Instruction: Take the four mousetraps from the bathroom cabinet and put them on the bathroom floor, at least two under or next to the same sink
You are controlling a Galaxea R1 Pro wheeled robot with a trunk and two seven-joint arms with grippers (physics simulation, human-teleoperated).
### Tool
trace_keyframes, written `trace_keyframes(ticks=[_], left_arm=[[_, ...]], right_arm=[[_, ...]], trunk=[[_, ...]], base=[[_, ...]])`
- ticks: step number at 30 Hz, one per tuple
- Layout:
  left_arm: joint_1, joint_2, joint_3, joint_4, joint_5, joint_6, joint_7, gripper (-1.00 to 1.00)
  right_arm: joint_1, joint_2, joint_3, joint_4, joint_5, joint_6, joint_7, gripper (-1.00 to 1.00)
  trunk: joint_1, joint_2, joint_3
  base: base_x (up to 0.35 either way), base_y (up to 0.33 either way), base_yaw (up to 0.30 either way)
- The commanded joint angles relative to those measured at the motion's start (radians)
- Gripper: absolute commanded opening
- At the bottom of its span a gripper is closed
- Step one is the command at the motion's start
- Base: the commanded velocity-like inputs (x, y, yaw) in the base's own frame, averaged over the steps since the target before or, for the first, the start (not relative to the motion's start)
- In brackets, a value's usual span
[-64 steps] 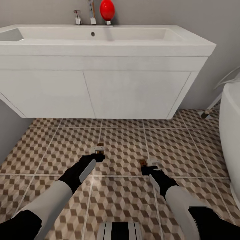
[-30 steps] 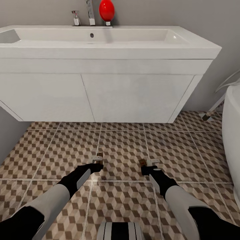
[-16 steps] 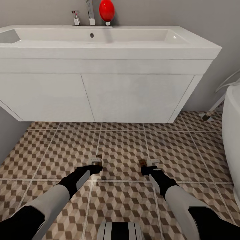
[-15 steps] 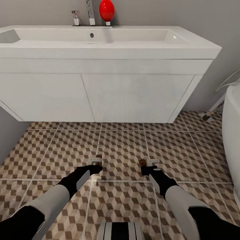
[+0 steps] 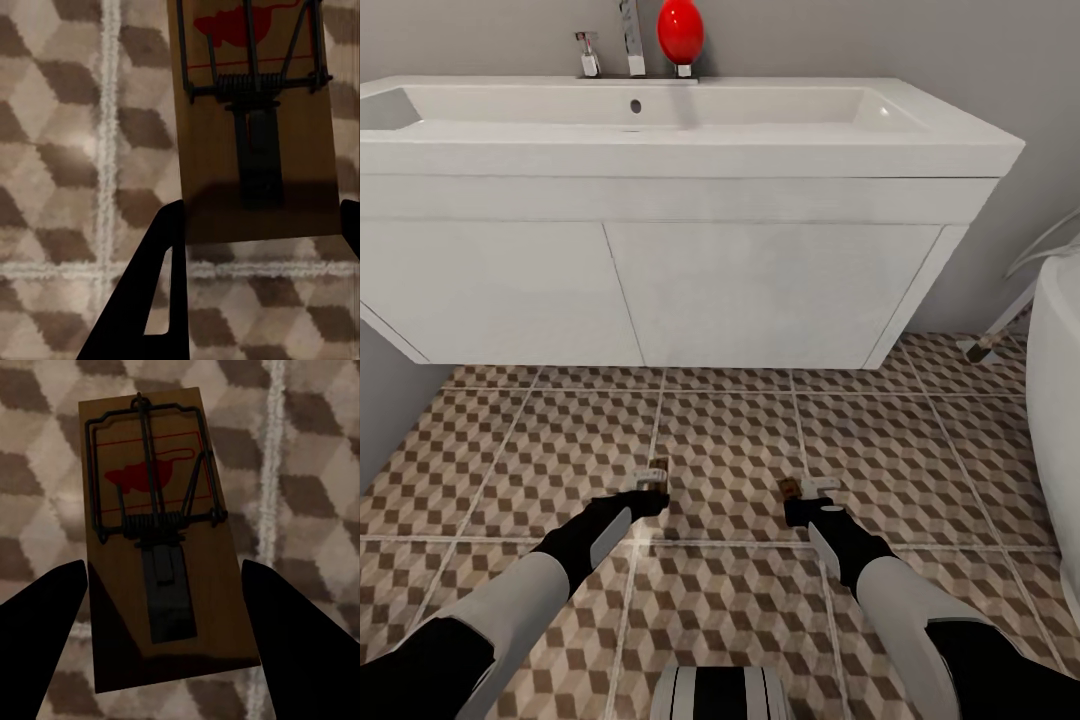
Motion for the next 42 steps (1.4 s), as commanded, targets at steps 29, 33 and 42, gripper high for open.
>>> trace_keyframes(ticks=[29,33,42], left_arm=[[-0.001,-0.015,-0.009,-0.009,0.010,0.019,0.026,-1.00],[-0.001,-0.015,-0.010,-0.009,0.009,0.019,0.027,-1.00],[-0.001,-0.014,-0.011,-0.011,0.008,0.007,0.028,-1.00]], right_arm=[[0.000,-0.002,0.000,-0.042,0.007,0.006,-0.002,-1.00],[0.000,-0.005,0.001,-0.105,0.005,0.008,-0.004,-1.00],[0.000,-0.009,0.001,-0.206,0.003,0.063,-0.040,-1.00]], trunk=[[0.007,-0.004,-0.063],[0.009,-0.005,-0.078],[0.009,-0.005,-0.078]], base=[[0.000,0.000,0.000],[0.000,0.000,0.000],[0.000,0.000,0.000]])
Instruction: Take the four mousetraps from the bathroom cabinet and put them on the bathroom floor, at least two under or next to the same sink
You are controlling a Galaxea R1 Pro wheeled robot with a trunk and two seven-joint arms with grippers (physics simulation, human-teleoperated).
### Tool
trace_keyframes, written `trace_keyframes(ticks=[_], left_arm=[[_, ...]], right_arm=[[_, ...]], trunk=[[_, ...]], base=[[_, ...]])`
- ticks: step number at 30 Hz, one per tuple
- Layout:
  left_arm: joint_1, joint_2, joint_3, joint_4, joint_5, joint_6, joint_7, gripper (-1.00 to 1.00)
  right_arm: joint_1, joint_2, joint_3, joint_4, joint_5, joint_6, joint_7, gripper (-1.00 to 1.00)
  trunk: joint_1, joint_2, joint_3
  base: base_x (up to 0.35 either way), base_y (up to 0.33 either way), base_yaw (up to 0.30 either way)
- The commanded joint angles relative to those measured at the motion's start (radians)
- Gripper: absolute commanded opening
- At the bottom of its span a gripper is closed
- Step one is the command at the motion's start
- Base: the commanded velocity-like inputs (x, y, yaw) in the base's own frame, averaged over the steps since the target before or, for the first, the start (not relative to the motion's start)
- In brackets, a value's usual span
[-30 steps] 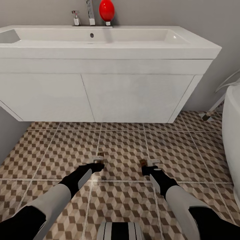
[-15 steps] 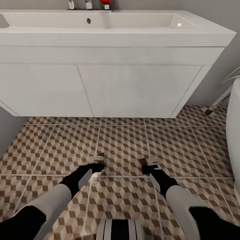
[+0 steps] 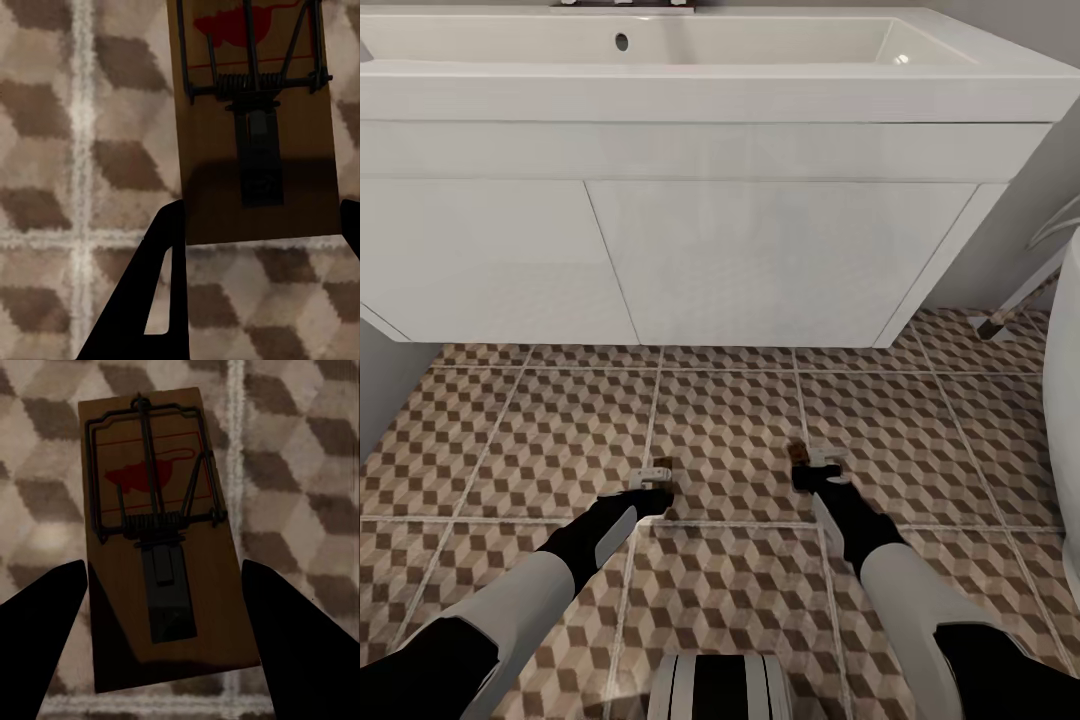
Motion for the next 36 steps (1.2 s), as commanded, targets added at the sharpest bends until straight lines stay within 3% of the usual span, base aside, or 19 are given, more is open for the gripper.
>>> trace_keyframes(ticks=[1,16,27,36], left_arm=[[-0.001,0.001,-0.009,-0.002,0.009,0.003,0.011,-1.00],[-0.001,0.006,-0.007,-0.003,0.009,0.000,0.011,-1.00],[-0.001,0.008,-0.004,-0.088,0.009,0.002,0.010,-1.00],[-0.001,0.007,-0.003,-0.130,0.009,0.002,0.060,-1.00]], right_arm=[[0.000,0.001,-0.001,-0.007,0.006,0.008,-0.005,-1.00],[0.000,0.000,-0.003,-0.011,-0.001,0.016,-0.027,-1.00],[0.000,0.000,-0.003,0.005,-0.002,0.016,-0.028,-1.00],[0.000,0.001,-0.002,0.010,-0.001,0.015,-0.027,-1.00]], trunk=[[0.000,0.000,-0.001],[0.000,0.000,-0.001],[0.005,-0.003,-0.043],[0.005,-0.003,-0.043]], base=[[0.000,0.000,0.000],[0.000,0.000,0.000],[0.000,0.000,0.000],[0.000,0.000,0.000]])
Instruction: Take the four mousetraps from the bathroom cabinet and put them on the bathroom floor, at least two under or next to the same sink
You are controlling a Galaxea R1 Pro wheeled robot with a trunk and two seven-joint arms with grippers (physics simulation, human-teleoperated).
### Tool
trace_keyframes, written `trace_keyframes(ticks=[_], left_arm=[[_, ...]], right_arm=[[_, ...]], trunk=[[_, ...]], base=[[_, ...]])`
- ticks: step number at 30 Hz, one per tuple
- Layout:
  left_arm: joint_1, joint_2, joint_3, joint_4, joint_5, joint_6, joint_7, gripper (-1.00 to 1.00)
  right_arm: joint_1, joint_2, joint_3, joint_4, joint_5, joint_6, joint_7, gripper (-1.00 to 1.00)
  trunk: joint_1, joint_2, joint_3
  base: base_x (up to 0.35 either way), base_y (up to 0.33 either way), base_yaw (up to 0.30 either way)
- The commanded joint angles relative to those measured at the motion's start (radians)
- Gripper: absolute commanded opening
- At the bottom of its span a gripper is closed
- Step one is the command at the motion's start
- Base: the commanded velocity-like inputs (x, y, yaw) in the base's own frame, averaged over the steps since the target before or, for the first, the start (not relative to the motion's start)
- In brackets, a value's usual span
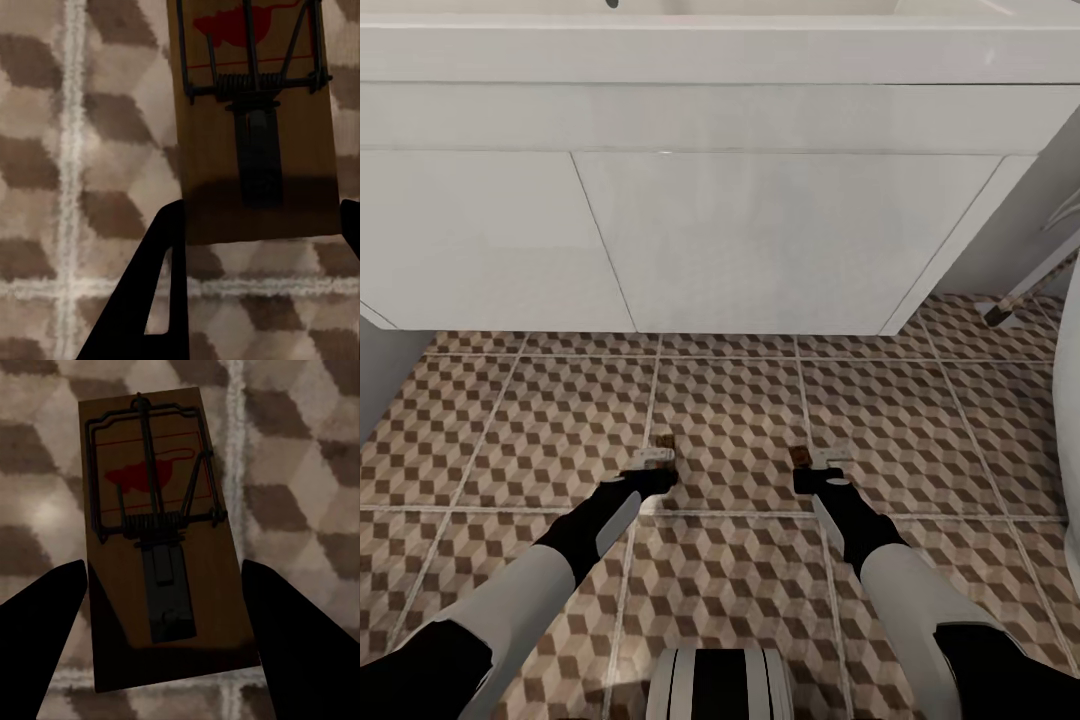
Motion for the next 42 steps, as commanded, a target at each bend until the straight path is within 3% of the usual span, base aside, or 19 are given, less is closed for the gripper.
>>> trace_keyframes(ticks=[1,8,17,42], left_arm=[[-0.001,0.001,-0.007,-0.012,0.009,0.003,0.024,-1.00],[-0.001,0.000,-0.010,-0.039,0.008,0.004,0.049,-1.00],[-0.001,0.003,-0.010,-0.043,0.008,0.005,0.051,-1.00],[-0.001,0.009,-0.007,-0.048,0.008,0.001,0.054,-1.00]], right_arm=[[0.000,0.001,-0.001,-0.002,0.006,0.006,-0.002,-1.00],[0.000,0.001,-0.001,-0.002,0.007,0.005,-0.001,-1.00],[0.000,0.001,0.000,-0.002,0.007,0.005,-0.001,-1.00],[0.000,0.001,0.000,-0.002,0.008,0.005,-0.003,-1.00]], trunk=[[0.000,0.000,-0.001],[0.000,0.000,-0.001],[0.004,-0.002,-0.035],[0.004,-0.002,-0.035]], base=[[0.000,0.000,0.000],[0.000,0.000,0.000],[0.000,0.000,0.000],[0.020,0.000,0.000]])
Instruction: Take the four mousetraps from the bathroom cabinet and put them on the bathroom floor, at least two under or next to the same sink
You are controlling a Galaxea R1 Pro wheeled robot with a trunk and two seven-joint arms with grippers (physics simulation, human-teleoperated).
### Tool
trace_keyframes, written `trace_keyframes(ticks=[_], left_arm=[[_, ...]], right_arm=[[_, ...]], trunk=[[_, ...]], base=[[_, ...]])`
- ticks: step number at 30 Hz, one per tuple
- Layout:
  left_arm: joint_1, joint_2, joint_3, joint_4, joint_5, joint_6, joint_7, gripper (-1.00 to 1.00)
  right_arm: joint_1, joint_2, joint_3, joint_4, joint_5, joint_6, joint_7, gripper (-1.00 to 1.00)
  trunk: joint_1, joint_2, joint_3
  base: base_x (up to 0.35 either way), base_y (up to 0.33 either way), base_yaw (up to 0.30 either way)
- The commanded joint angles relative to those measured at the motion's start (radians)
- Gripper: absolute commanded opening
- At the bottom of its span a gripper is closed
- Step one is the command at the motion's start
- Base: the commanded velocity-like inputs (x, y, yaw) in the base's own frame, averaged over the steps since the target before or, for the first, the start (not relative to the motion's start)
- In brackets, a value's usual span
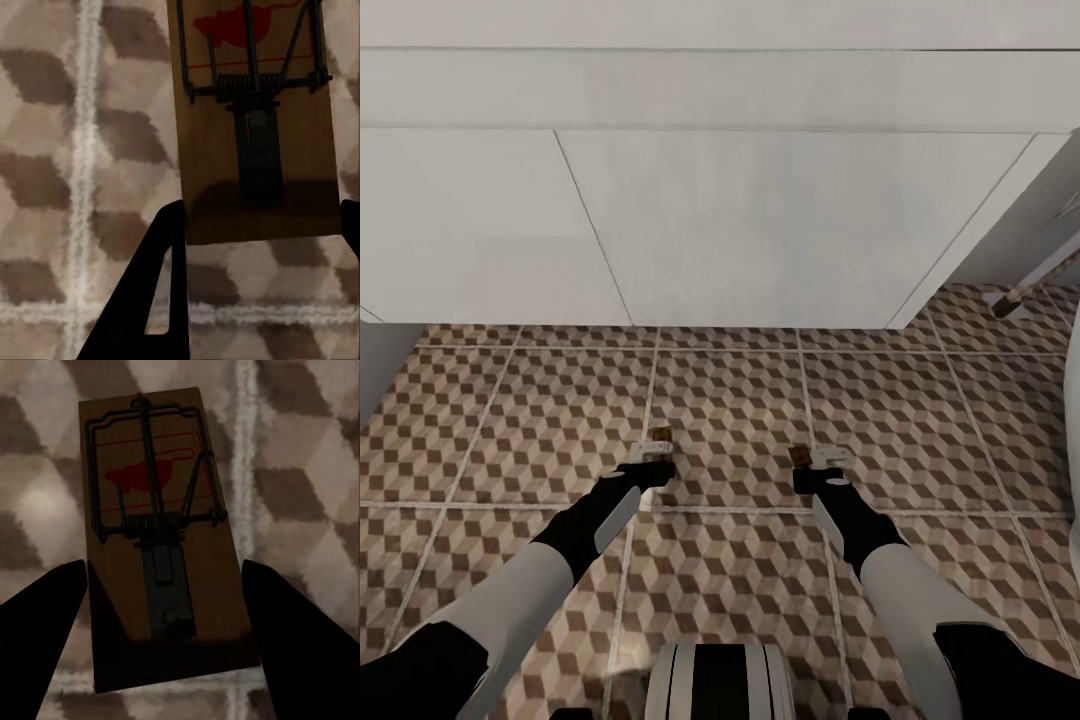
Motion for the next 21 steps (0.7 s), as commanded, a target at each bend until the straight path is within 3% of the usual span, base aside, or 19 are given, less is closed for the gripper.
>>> trace_keyframes(ticks=[1,15,21], left_arm=[[-0.001,0.002,-0.006,-0.002,0.009,0.003,0.011,-1.00],[-0.001,0.003,-0.005,-0.002,0.009,0.002,0.011,-1.00],[-0.001,0.003,-0.005,-0.002,0.009,0.002,0.011,-1.00]], right_arm=[[0.000,0.001,-0.001,-0.002,0.006,0.007,-0.002,-1.00],[0.000,0.001,-0.001,-0.002,0.006,0.007,-0.002,-1.00],[0.000,0.001,-0.001,-0.002,0.006,0.007,-0.002,-1.00]], trunk=[[0.000,0.000,-0.001],[0.000,0.000,-0.001],[0.000,0.000,-0.001]], base=[[0.240,0.000,0.000],[0.289,0.000,0.000],[0.083,0.000,0.000]])
